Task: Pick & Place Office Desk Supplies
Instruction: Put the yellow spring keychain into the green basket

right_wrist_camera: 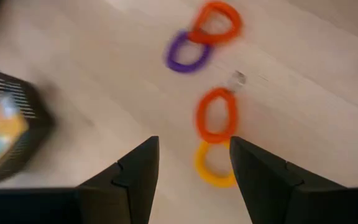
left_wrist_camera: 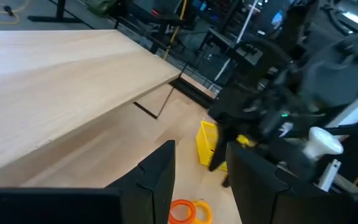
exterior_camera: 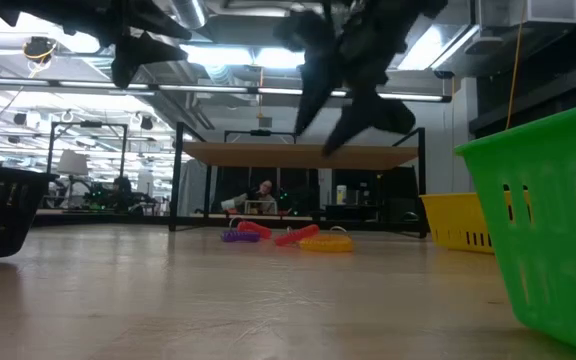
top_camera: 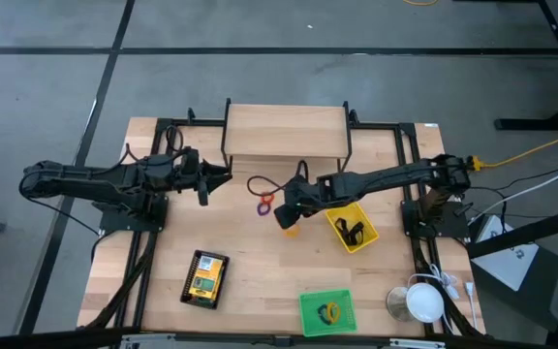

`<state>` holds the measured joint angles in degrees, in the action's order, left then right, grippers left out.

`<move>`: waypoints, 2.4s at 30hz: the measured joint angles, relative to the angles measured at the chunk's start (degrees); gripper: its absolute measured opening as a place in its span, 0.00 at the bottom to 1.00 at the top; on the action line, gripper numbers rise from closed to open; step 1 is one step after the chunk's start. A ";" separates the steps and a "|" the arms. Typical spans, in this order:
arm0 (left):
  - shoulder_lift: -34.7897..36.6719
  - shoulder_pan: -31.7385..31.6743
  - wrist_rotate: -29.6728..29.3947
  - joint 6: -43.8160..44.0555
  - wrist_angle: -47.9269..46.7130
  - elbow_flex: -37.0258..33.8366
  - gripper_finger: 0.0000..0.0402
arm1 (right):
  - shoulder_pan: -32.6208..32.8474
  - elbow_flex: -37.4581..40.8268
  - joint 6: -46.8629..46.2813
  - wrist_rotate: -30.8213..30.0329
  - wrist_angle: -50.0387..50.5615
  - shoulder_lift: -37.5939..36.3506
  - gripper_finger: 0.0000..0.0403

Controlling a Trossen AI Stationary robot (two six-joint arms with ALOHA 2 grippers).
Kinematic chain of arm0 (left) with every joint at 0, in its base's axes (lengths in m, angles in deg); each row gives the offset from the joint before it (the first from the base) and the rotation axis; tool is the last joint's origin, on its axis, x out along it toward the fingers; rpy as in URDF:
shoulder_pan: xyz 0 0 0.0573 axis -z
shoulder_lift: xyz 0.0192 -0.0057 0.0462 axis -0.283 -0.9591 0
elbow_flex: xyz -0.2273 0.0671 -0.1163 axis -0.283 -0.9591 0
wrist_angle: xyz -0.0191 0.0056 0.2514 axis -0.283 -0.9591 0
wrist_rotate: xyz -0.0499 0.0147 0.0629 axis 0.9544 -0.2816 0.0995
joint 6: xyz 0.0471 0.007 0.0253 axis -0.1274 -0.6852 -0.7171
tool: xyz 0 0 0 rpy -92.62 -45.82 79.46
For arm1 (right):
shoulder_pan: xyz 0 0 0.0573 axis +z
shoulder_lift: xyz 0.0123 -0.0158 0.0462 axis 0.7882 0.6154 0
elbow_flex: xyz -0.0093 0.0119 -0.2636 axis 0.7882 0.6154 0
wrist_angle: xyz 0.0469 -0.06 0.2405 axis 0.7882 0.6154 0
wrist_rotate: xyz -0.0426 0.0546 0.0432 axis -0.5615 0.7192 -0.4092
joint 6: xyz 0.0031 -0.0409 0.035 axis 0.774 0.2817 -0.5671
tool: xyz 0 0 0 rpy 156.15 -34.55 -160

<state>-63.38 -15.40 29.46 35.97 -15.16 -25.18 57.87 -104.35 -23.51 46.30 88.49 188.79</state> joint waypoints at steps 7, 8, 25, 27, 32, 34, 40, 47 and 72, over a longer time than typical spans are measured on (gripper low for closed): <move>-0.02 0.00 1.48 0.21 0.07 0.00 0.35 | -0.84 0.02 0.48 3.62 3.01 4.15 0.49; -0.06 0.00 1.50 0.26 0.04 0.00 0.35 | -0.84 0.02 0.78 4.58 3.06 4.71 0.49; -0.07 0.00 0.45 1.18 -0.38 0.00 0.35 | 0.10 0.07 5.42 11.66 4.35 12.40 0.49; -0.07 0.00 0.45 1.56 -0.40 0.00 0.35 | -0.26 0.07 5.58 11.92 4.11 12.43 0.49; -0.07 0.00 0.43 1.82 -0.42 0.00 0.35 | -2.20 0.07 6.52 11.96 4.21 12.32 0.49; -0.07 0.00 0.43 1.82 -0.44 0.00 0.35 | -3.01 0.07 6.55 11.95 4.29 12.30 0.49; -0.07 0.00 0.51 2.38 -2.05 0.02 0.35 | -4.37 0.07 7.97 11.87 4.25 12.30 0.49; -0.07 0.00 0.77 2.89 -3.04 0.02 0.35 | -4.31 0.04 8.02 11.95 3.77 12.91 0.46; -0.07 0.00 1.04 0.73 -3.46 0.02 0.35 | -4.41 1.22 7.29 14.72 2.16 13.11 0.04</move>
<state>-63.45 -15.40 30.50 36.70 -18.62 -25.15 53.46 -103.12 -16.22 61.02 90.65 201.90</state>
